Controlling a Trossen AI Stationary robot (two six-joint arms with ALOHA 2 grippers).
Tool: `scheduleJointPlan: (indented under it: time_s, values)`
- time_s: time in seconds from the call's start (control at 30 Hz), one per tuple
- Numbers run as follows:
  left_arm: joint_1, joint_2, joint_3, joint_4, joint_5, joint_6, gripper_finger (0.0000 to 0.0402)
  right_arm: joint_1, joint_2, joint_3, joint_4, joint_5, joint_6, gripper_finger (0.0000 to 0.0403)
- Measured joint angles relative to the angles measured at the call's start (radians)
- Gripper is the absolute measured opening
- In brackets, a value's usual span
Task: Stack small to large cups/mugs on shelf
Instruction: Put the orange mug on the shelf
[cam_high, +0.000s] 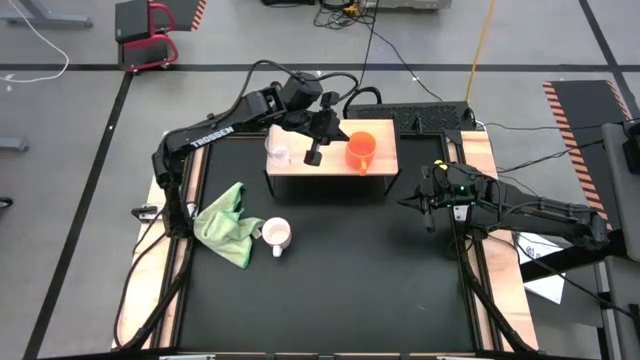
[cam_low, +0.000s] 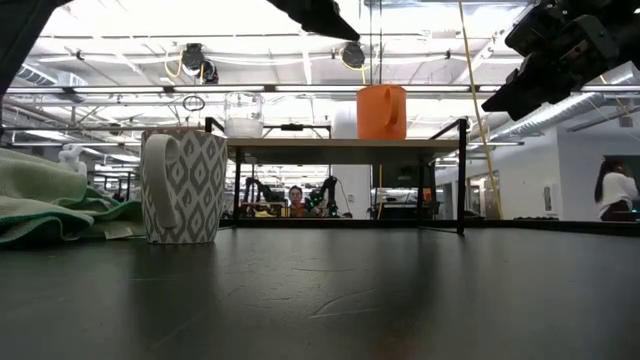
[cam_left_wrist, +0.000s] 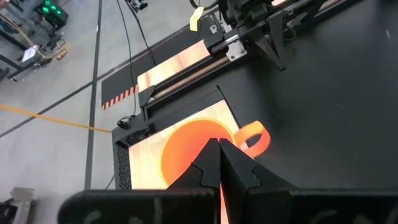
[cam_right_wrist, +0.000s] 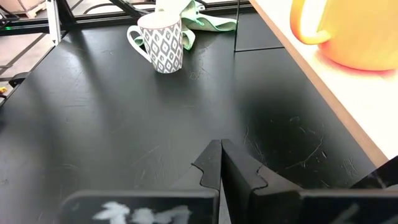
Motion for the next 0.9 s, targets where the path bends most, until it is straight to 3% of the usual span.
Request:
scheduleJointPlan:
  time_s: [0.47, 0.9]
  values:
    - [0.013, 0.119, 0.098, 0.031, 0.025, 0.020, 0.0000, 0.000, 0.001, 0.000, -0.001, -0.001, 0.000, 0.0000]
    - [0.008, 0.123, 0.100, -0.011, 0.019, -0.002, 0.0017, 0.000, 0.001, 0.000, -0.002, -0.001, 0.000, 0.0000]
